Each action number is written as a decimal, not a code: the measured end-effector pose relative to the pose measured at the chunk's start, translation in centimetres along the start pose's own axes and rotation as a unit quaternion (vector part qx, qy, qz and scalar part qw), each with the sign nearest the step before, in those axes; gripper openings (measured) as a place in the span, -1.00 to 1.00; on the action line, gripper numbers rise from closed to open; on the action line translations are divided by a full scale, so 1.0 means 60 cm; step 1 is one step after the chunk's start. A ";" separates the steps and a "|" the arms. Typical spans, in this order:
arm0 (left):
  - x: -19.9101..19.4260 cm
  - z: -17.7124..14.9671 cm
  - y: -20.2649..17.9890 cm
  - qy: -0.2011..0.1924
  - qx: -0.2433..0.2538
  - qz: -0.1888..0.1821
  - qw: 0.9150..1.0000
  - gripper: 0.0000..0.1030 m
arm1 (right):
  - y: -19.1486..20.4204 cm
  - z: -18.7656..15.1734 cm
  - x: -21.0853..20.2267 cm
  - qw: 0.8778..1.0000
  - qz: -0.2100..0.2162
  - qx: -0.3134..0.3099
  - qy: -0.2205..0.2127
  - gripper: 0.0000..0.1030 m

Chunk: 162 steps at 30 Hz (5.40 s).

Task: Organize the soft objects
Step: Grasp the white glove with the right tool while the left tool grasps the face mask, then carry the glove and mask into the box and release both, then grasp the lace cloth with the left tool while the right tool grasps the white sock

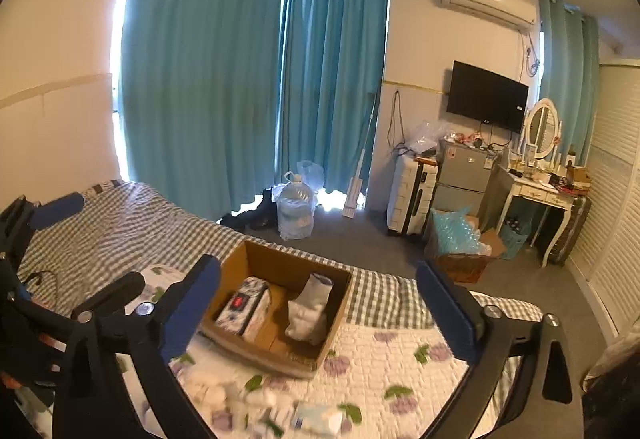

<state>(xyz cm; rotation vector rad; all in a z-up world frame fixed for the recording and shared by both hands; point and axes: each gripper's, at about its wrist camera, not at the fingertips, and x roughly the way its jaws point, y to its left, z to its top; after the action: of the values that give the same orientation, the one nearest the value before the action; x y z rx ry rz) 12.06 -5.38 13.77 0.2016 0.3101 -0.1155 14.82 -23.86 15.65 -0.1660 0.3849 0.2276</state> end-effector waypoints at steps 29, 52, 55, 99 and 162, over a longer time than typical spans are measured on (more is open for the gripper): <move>0.110 -0.394 -0.055 0.237 -0.116 0.040 0.964 1.00 | 0.071 -0.353 0.105 0.987 0.037 0.008 0.157 0.92; 0.132 -0.468 -0.113 0.296 -0.100 -0.071 0.947 -0.79 | 0.080 -0.472 0.208 0.968 0.060 0.028 0.241 -0.73; 0.121 -0.462 -0.118 0.291 -0.094 -0.075 0.949 -0.92 | 0.075 -0.471 0.185 0.970 0.063 0.037 0.233 -0.73; 0.213 -0.086 -0.040 0.102 -0.045 -0.069 0.991 -0.95 | 0.041 -0.079 0.147 0.998 0.044 -0.010 0.051 -0.73; 0.069 -0.244 -0.043 0.133 -0.078 -0.004 0.988 1.00 | 0.079 -0.218 0.004 0.994 0.050 0.004 0.099 1.00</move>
<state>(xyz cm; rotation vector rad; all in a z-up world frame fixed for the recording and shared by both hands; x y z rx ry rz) 11.32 -5.08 -1.66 0.0592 0.5832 -0.0720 9.24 -21.91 3.03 -0.1629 0.5918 0.3096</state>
